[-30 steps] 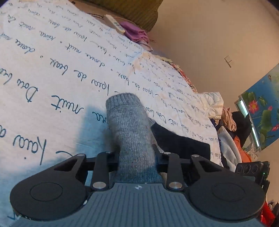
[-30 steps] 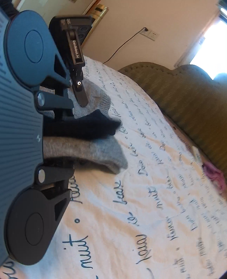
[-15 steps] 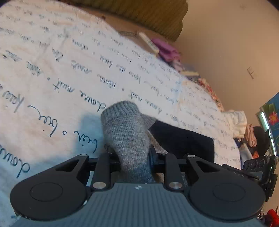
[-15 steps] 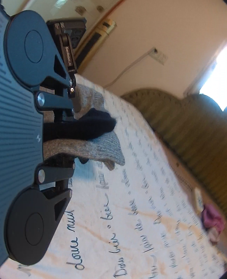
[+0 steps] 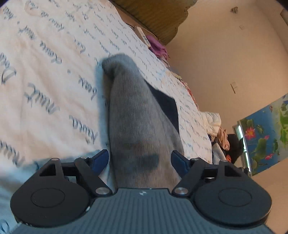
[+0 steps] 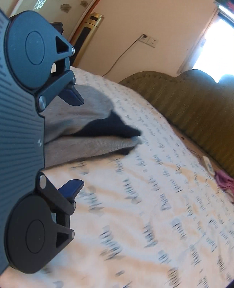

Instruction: Fold small clothes

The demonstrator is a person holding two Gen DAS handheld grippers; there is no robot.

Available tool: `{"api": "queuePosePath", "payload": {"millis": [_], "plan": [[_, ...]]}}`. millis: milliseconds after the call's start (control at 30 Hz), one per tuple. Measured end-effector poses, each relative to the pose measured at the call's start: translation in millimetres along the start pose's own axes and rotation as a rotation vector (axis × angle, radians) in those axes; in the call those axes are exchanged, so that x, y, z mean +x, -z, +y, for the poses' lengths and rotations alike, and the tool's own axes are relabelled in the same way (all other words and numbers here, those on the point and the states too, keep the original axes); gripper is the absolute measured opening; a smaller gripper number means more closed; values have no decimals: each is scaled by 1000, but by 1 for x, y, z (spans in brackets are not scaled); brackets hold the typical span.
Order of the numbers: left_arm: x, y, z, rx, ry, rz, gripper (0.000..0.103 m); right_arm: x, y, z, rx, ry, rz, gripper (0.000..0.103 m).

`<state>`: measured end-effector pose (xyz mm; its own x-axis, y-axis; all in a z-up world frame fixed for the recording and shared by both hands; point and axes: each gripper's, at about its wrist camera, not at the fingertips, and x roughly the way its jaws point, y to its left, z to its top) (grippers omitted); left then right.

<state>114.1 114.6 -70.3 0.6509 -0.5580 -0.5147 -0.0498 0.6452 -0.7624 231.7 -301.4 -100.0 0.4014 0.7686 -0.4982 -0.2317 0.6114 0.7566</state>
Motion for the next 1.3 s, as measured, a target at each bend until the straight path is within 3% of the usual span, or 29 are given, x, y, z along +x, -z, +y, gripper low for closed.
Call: {"api": "queuePosePath", "payload": {"millis": [67, 133, 167, 200, 233, 300, 333, 433, 567, 667, 733, 833, 867, 933, 1000, 1067, 1133, 1233, 1300], "plan": [[9, 19, -6, 36, 7, 43, 78, -1, 18, 0, -17, -3, 19, 90], [12, 30, -17, 98, -27, 12, 72, 1, 30, 5, -36, -19, 24, 90], [15, 32, -20, 109, -37, 22, 62, 2, 33, 8, -40, -30, 31, 90], [20, 31, -19, 94, -44, 50, 34, 5, 34, 13, -43, -39, 39, 89], [23, 30, -17, 75, -60, 72, 21, 5, 39, 16, -48, -47, 45, 85], [25, 24, -14, 89, -74, 87, 16, 14, 45, 23, -63, -21, 81, 45], [24, 22, -16, 113, -85, 90, 15, 17, 49, 24, -65, -5, 96, 18], [9, 14, -27, 187, -91, 87, 13, 15, 55, 35, -117, 9, 66, 17], [-19, -1, -32, 225, -78, 89, 12, -11, 69, 52, -105, -71, 25, 16], [-16, 3, -12, 223, -154, 127, 13, -12, 92, 52, -49, -109, 51, 16], [-9, 8, 4, 195, -186, 152, 22, -3, 105, 44, -30, -83, 87, 19], [-33, 14, -2, 188, -149, 76, 25, -9, 104, 25, 92, -129, 57, 21], [-45, 19, -12, 229, -140, 33, 25, -17, 101, 25, 107, -141, 35, 23], [-61, 28, -23, 275, -100, 8, 42, -36, 99, 33, 66, -152, -21, 28], [-66, 35, -28, 290, -93, -8, 53, -43, 97, 36, 56, -150, -31, 37], [-61, 35, -26, 291, -128, -30, 58, -40, 93, 36, 51, -130, -15, 61], [-51, 29, -16, 231, -160, -32, 62, -34, 88, 33, 51, -92, -8, 71], [-35, 25, 0, 179, -183, 17, 64, -24, 84, 28, 48, -47, -7, 70], [-26, 26, 3, 186, -144, 29, 64, -19, 84, 27, 50, -70, 16, 70]]}}
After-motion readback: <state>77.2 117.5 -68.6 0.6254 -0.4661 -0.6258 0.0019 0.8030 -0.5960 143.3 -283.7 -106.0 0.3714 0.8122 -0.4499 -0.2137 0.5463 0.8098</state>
